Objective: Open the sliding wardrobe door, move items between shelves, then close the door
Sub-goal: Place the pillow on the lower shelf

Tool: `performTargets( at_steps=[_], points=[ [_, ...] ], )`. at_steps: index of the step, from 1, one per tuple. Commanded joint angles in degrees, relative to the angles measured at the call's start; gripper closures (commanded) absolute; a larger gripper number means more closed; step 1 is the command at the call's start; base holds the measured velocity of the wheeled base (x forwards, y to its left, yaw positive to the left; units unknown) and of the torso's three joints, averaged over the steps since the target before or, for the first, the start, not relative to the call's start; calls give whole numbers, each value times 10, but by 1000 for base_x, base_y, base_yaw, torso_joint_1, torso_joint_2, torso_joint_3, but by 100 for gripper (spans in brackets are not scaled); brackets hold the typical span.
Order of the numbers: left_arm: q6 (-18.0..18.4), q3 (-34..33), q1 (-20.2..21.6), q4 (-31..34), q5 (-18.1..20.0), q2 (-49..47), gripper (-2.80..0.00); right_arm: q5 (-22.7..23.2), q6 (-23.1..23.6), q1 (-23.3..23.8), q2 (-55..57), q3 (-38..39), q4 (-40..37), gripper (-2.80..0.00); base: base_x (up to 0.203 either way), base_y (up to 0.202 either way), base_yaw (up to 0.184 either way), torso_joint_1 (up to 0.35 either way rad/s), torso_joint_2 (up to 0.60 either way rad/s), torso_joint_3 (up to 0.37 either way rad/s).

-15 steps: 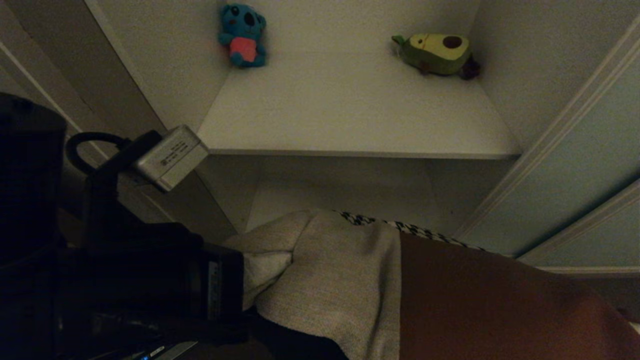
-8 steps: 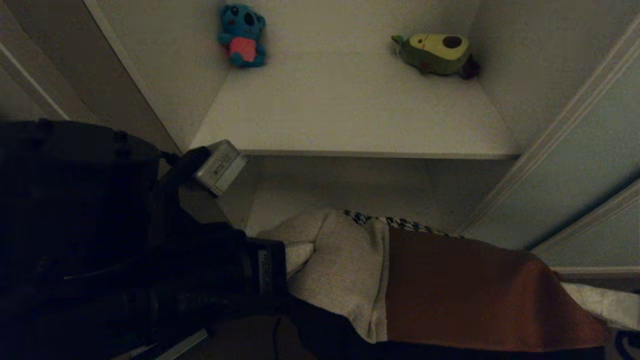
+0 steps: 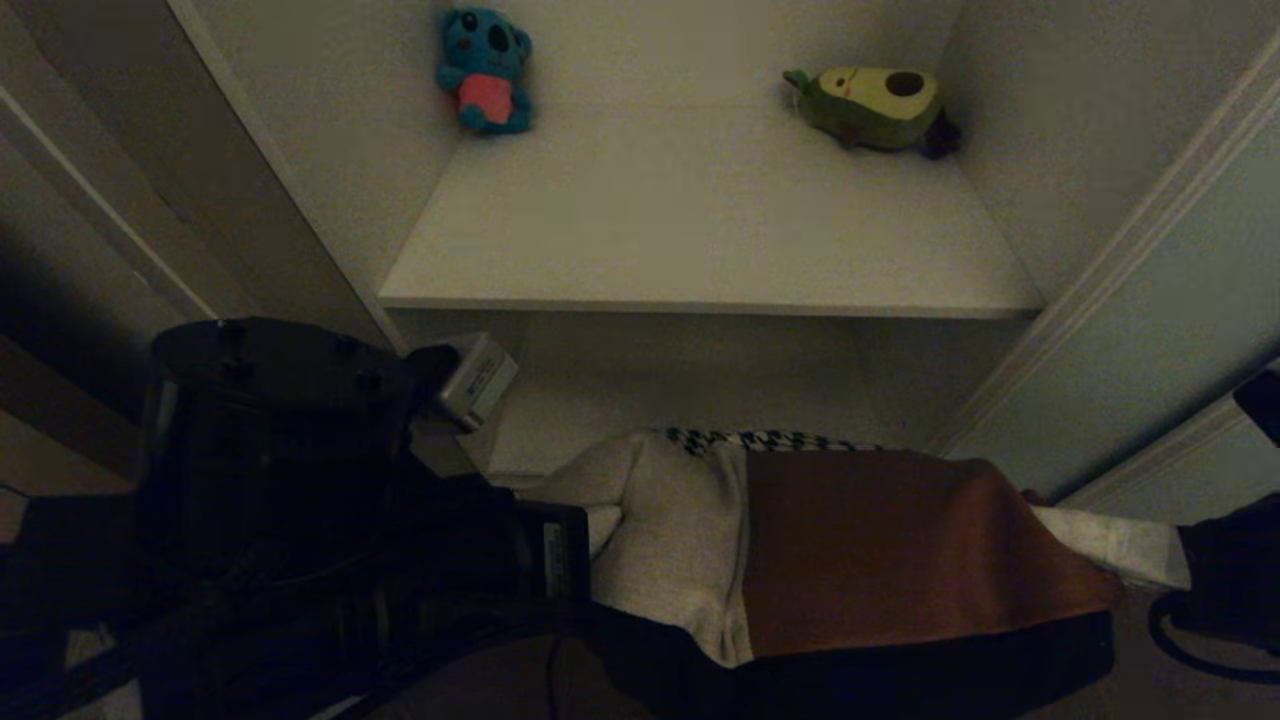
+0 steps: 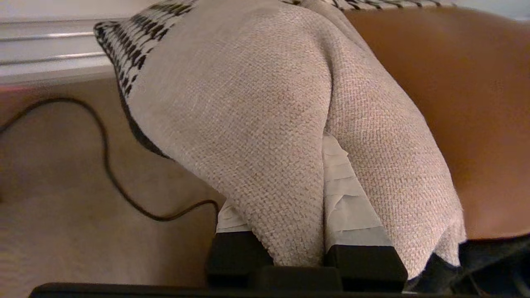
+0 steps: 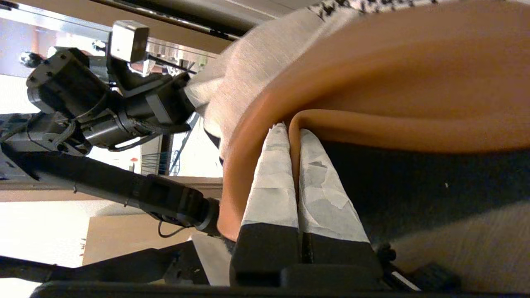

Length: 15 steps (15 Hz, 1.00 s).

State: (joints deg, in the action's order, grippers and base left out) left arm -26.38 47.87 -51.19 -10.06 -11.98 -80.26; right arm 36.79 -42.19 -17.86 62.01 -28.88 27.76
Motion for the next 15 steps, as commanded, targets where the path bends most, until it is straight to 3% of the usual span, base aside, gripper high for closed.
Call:
performTargets(
  at_steps=[1,9,15],
  points=[
    [1,2,5,-2,-7,5,0,3,-2,0,1,3,2,0,0,0,0,0,0,0],
    [9,6,4,-20,-8,-32,0,3,2,0,0,30,8,0,0,0,0,0,0,0],
    [11,-6,4,-65,-13,-36,0,3,1,0,22,30,18,0,0,0,0,1,1,-149]
  ],
)
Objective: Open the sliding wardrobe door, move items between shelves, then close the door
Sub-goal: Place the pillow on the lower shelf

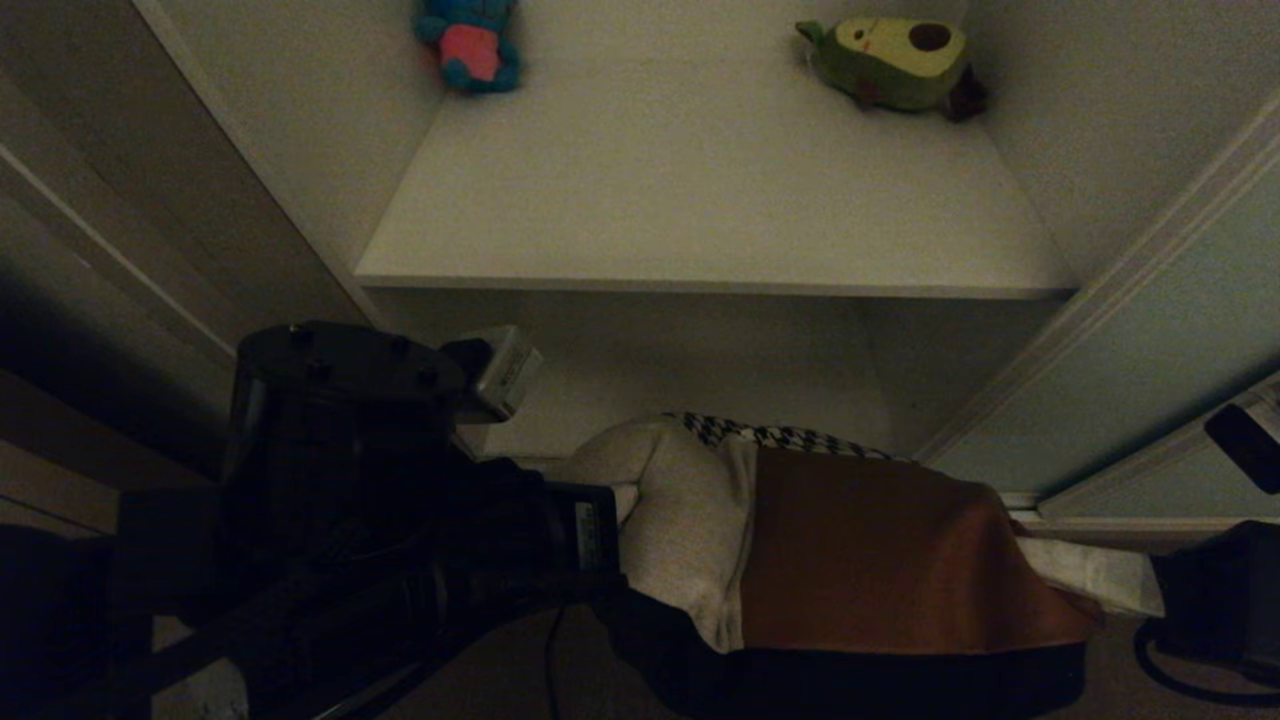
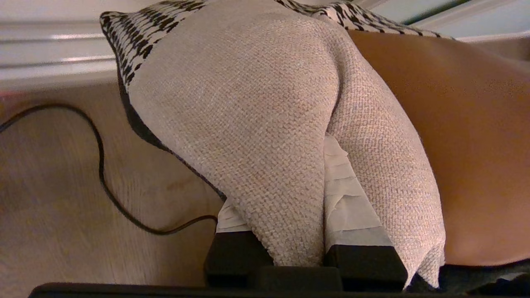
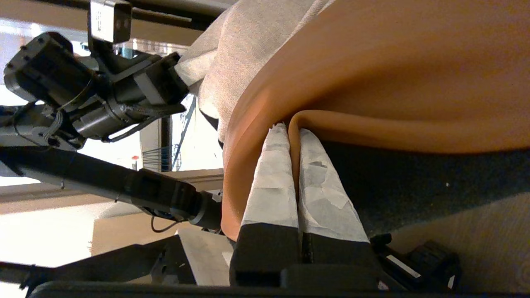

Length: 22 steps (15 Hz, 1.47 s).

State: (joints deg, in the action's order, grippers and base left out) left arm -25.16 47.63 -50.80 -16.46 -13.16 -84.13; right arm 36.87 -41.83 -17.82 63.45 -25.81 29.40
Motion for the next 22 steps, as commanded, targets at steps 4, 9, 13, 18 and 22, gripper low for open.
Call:
performTargets(
  at_steps=[4,9,13,18,22],
  points=[
    [10,-14,-1,-1,-15,24,0,2,-3,0,2,-4,2,0,0,0,0,3,6,-197],
    [24,-14,-1,-2,-14,18,0,2,-2,0,9,-6,2,0,0,0,0,5,1,-194],
    [25,-11,-1,-5,-14,19,0,2,-2,0,5,-6,2,0,0,0,0,2,3,-201],
    [35,-13,-1,-27,-14,18,0,2,-3,0,-3,-7,2,0,0,0,0,6,2,-200],
    [41,-8,-1,-28,-15,19,0,1,-4,-1,-5,-7,2,0,0,0,0,0,1,-201]
  ],
)
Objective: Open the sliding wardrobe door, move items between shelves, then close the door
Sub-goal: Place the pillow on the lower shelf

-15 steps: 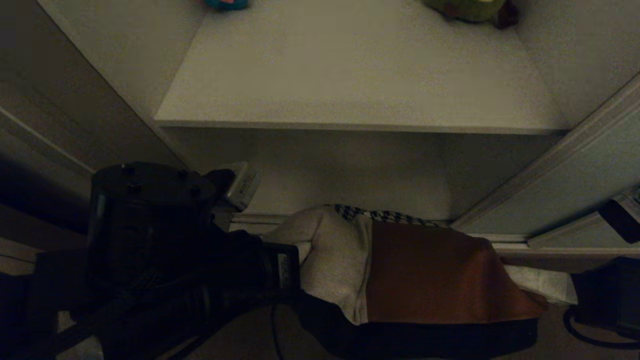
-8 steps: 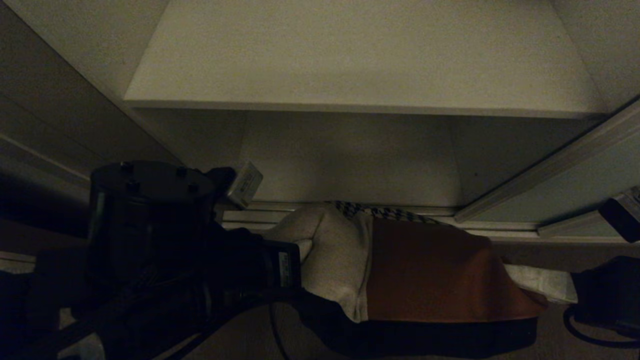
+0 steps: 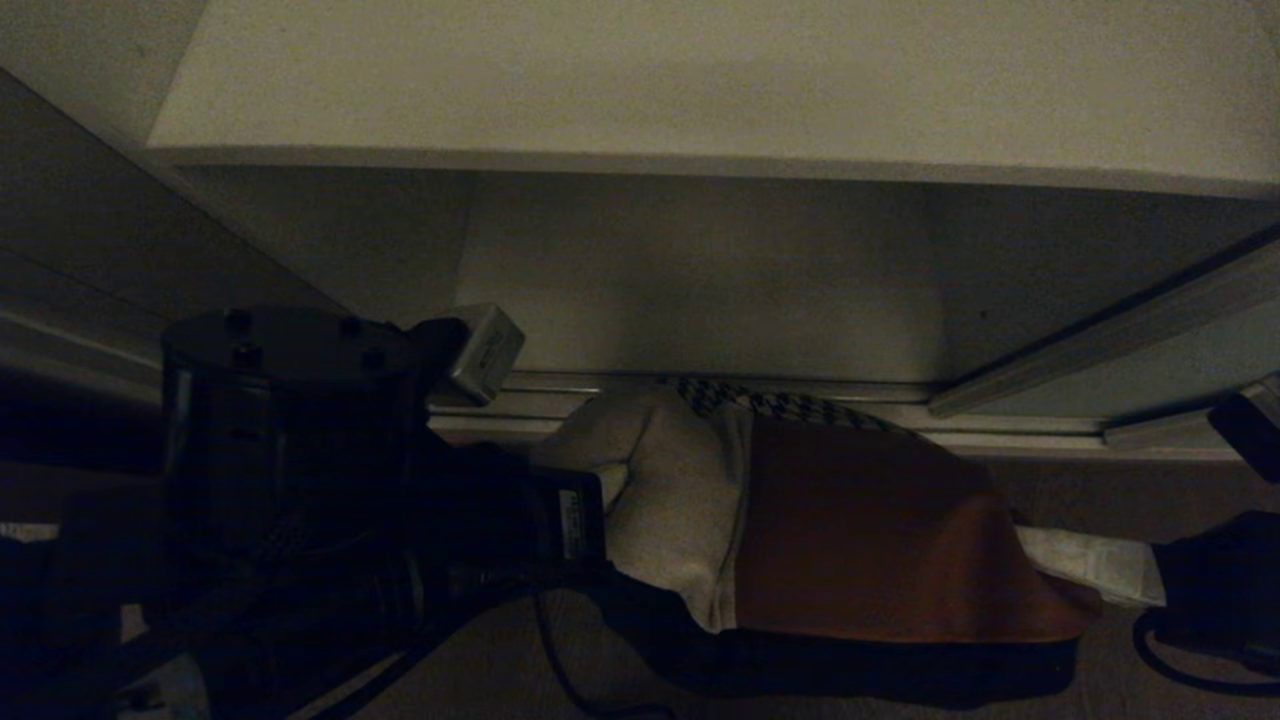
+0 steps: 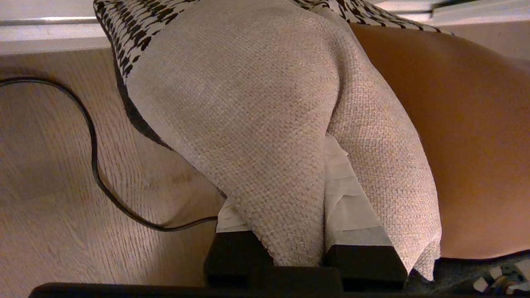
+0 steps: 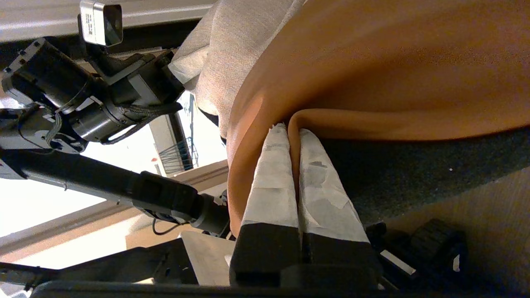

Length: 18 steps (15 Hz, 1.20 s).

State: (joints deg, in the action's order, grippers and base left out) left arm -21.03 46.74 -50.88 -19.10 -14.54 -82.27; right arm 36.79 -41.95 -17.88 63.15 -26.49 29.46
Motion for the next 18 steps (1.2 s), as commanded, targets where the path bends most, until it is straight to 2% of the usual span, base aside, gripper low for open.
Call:
performTargets(
  at_steps=[1,10,18],
  points=[
    [1,4,0,-1,-1,2,0,2,-2,0,-5,-1,2,0,0,0,0,8,0,-205],
    [34,27,1,-40,-1,10,0,2,-9,-1,-33,-10,2,0,0,0,0,3,1,-194],
    [38,68,45,-41,0,5,0,3,-6,-1,21,-66,1,0,0,0,0,1,2,-16]
  ],
)
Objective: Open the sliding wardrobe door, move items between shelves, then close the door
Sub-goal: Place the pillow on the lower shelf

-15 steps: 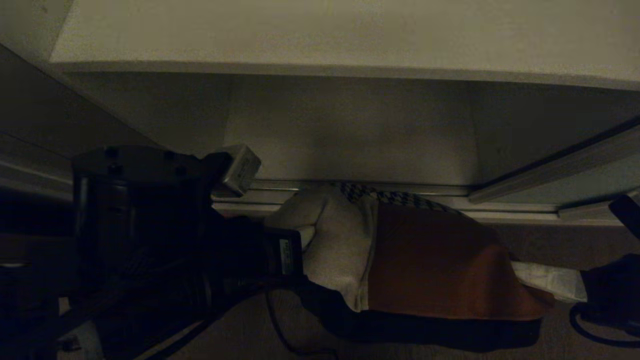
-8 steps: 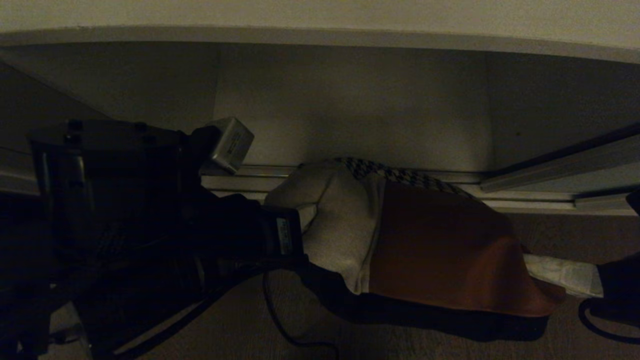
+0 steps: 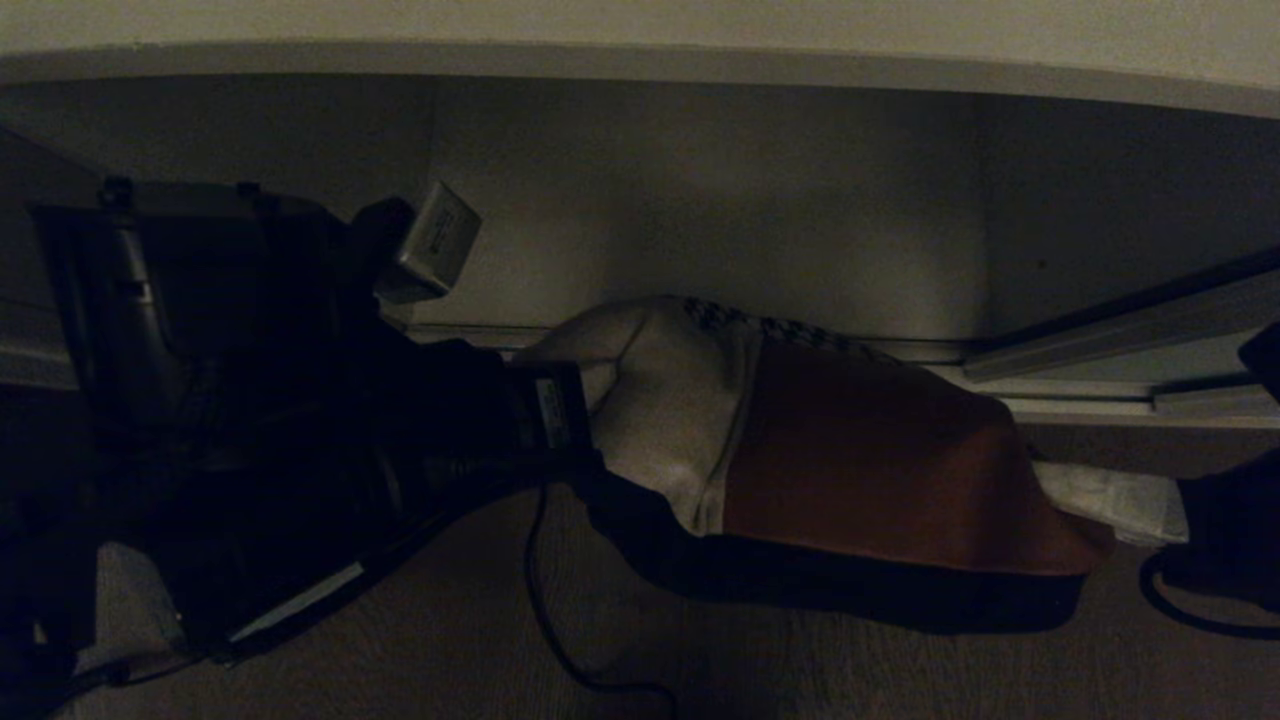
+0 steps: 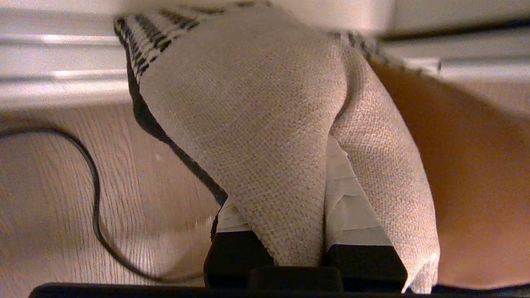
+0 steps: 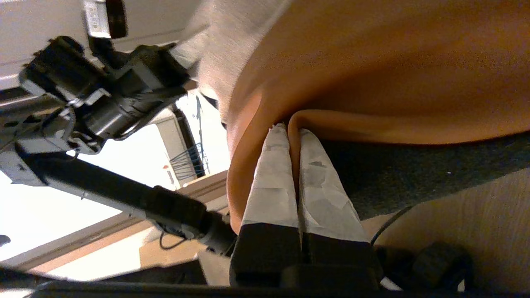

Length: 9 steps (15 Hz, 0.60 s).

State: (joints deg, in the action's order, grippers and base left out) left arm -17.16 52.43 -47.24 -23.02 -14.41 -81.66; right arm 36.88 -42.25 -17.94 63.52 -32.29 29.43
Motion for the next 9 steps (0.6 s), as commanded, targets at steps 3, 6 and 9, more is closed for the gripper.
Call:
performTargets(
  at_steps=[3,6,9],
  points=[
    [3,44,15,-2,-5,6,0,2,5,19,65,-63,2,0,0,0,0,0,0,0],
    [10,45,25,-2,-4,-2,0,2,8,28,81,-103,7,0,0,0,0,0,0,0],
    [20,52,25,-34,-3,-5,0,2,5,28,88,-103,71,0,0,0,0,0,0,0]
  ],
)
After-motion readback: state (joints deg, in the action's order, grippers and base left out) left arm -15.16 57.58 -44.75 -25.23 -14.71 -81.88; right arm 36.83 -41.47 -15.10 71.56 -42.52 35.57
